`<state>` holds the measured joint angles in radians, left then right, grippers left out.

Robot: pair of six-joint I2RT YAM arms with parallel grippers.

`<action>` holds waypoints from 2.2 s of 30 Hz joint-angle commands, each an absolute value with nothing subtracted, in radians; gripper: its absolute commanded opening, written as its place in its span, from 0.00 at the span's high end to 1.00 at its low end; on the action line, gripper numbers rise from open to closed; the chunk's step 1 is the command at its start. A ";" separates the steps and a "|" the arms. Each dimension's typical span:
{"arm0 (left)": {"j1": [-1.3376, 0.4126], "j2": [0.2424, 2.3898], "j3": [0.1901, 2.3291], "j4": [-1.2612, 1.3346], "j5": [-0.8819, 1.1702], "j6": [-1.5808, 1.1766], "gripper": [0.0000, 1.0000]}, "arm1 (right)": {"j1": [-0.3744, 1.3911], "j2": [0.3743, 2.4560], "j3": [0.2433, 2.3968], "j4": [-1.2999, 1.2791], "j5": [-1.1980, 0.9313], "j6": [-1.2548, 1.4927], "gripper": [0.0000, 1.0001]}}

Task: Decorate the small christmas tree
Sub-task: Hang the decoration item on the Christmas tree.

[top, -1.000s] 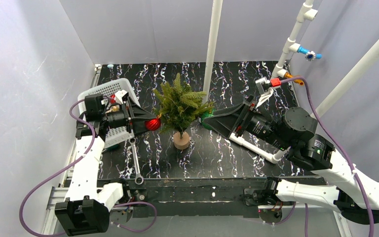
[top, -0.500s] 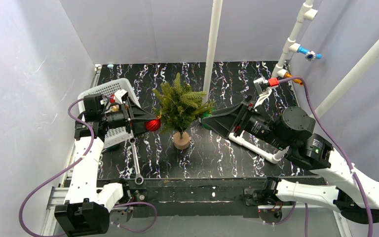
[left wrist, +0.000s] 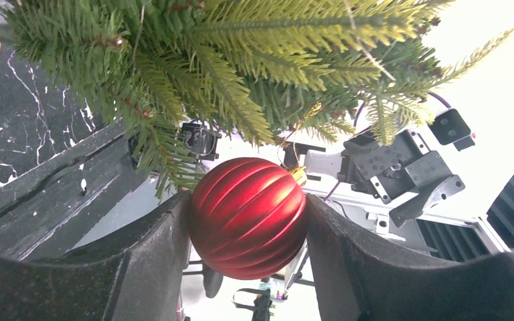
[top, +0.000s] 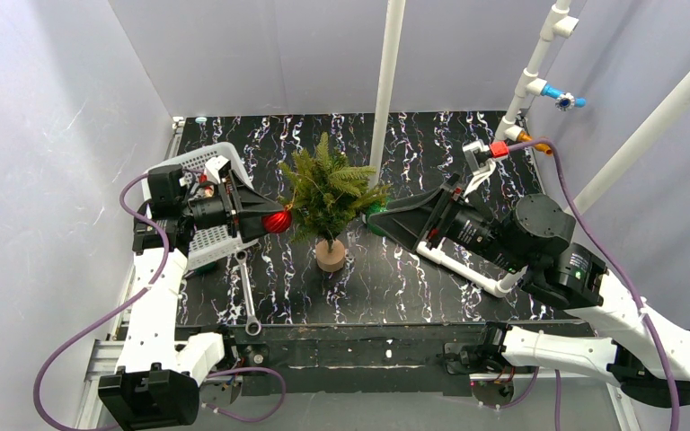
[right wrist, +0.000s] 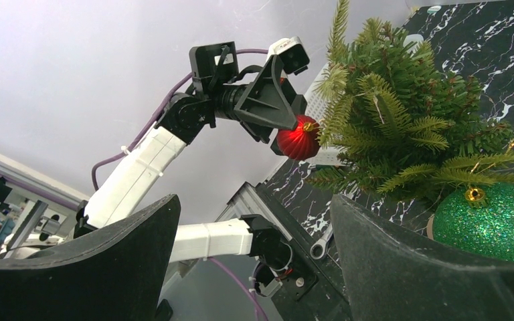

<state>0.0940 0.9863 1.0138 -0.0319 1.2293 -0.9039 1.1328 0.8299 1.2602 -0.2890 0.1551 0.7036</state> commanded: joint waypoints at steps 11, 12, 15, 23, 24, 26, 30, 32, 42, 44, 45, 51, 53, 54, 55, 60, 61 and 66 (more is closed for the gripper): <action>0.090 1.000 1.027 0.063 1.227 -1.003 1.00 | 1.135 0.811 1.266 -0.245 0.169 0.700 0.09; 0.089 0.999 1.024 0.061 1.227 -1.003 1.00 | 1.134 0.811 1.266 -0.245 0.169 0.701 0.09; 0.089 0.996 1.006 0.056 1.226 -1.008 1.00 | 1.134 0.814 1.267 -0.246 0.169 0.701 0.09; 0.087 0.981 0.946 0.090 1.238 -1.045 1.00 | 1.134 0.829 1.279 -0.248 0.158 0.701 0.09; 0.086 0.980 0.942 0.088 1.240 -1.046 1.00 | 1.134 0.830 1.279 -0.247 0.157 0.701 0.09; 0.086 0.976 0.940 0.087 1.241 -1.046 1.00 | 1.134 0.832 1.282 -0.248 0.156 0.700 0.09; 0.087 0.973 0.940 0.129 1.233 -1.088 1.00 | 1.134 0.835 1.287 -0.250 0.155 0.699 0.09; 0.087 0.970 0.942 0.191 1.220 -1.130 1.00 | 1.134 0.836 1.288 -0.253 0.153 0.699 0.09; 0.087 0.896 0.838 0.509 1.122 -1.412 1.00 | 1.134 0.825 1.281 -0.262 0.131 0.696 0.09; 0.086 0.875 0.830 0.501 1.119 -1.414 1.00 | 1.135 0.825 1.281 -0.265 0.124 0.696 0.09; 0.085 0.865 0.826 0.499 1.117 -1.414 1.00 | 1.134 0.826 1.281 -0.267 0.120 0.696 0.09; 0.063 0.788 0.826 0.370 1.074 -1.330 1.00 | 1.134 0.830 1.285 -0.276 0.090 0.695 0.09; 0.050 0.759 0.859 0.238 1.054 -1.221 1.00 | 1.134 0.831 1.288 -0.277 0.084 0.693 0.08; 0.045 0.746 0.874 0.173 1.046 -1.182 1.00 | 1.135 0.834 1.291 -0.278 0.081 0.692 0.08; 0.039 0.736 0.889 0.128 1.039 -1.157 1.00 | 1.134 0.836 1.292 -0.278 0.077 0.691 0.08; 0.021 0.699 0.899 0.053 1.030 -1.145 1.00 | 1.134 0.835 1.286 -0.271 0.070 0.690 0.08; 0.018 0.698 0.891 0.060 1.031 -1.158 1.00 | 1.134 0.832 1.283 -0.267 0.069 0.690 0.08; 0.015 0.717 0.820 0.259 1.055 -1.328 1.00 | 1.134 0.818 1.260 -0.243 0.076 0.692 0.08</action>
<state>0.0181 0.7025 0.8555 0.1310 1.0058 -1.2205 1.1328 0.8379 1.2602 -0.2932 0.0780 0.7025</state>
